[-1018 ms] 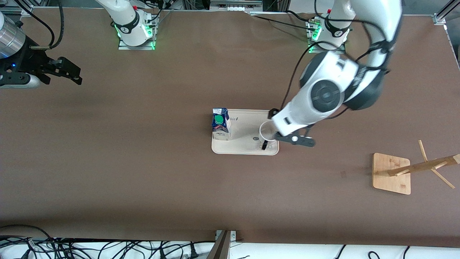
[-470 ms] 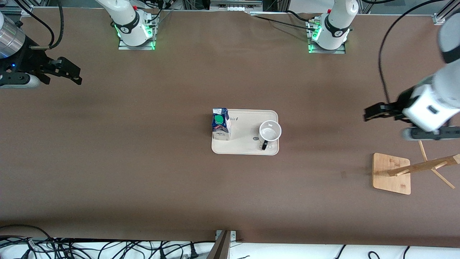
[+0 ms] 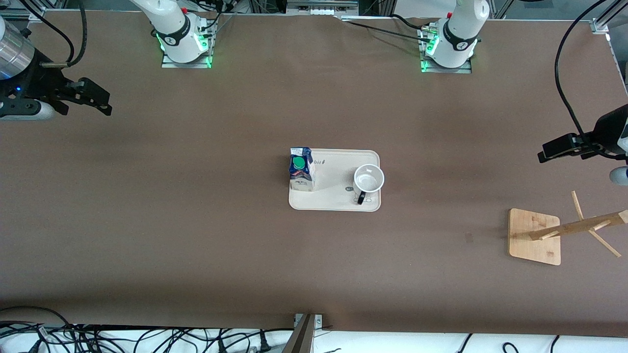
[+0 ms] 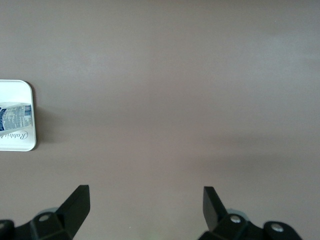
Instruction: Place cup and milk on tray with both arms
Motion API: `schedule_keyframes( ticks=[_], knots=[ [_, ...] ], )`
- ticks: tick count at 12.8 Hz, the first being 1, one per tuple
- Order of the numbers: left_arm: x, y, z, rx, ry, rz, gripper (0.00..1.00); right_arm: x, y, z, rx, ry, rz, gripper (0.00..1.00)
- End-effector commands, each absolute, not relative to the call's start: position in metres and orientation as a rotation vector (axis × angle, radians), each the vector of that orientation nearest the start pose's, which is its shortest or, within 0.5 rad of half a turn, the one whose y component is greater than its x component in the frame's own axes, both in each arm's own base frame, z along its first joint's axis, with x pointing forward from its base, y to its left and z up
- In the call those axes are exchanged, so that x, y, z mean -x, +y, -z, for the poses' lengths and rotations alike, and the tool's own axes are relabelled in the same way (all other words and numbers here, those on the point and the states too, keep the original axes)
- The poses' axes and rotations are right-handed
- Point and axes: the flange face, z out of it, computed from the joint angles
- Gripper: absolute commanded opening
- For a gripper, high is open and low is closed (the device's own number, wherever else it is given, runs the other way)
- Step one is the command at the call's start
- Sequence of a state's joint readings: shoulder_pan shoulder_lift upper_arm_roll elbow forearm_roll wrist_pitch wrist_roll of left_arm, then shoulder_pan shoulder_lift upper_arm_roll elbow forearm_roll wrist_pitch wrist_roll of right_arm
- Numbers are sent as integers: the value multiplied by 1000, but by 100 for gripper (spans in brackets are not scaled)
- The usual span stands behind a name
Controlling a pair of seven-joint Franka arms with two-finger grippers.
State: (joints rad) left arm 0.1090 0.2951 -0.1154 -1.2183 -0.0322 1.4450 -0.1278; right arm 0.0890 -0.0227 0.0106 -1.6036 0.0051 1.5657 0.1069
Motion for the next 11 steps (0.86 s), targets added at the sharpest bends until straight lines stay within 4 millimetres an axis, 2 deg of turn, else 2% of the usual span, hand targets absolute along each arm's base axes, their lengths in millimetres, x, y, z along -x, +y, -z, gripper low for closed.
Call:
schedule_keyframes(
  ticks=[1, 4, 7, 8, 10, 11],
  knots=[
    [-622, 4, -610, 3184, -158, -155, 100, -544, 53, -626, 3145, -5, -24, 100],
    [-622, 7, -608, 3177, -168, -169, 100, -544, 53, -626, 3145, -5, -24, 100],
    [-618, 36, -600, 3180, -237, -228, 100, -544, 53, -626, 3145, -5, -24, 100],
    [-618, 31, -602, 3174, -235, -181, 100, -544, 53, -626, 3145, -5, -24, 100],
    [-604, 31, -600, 3165, -239, -74, 100, -544, 53, -626, 3145, -5, -24, 100],
    [-600, 19, -604, 3150, -208, -52, 100, -544, 53, -626, 3145, -5, -24, 100]
  ],
)
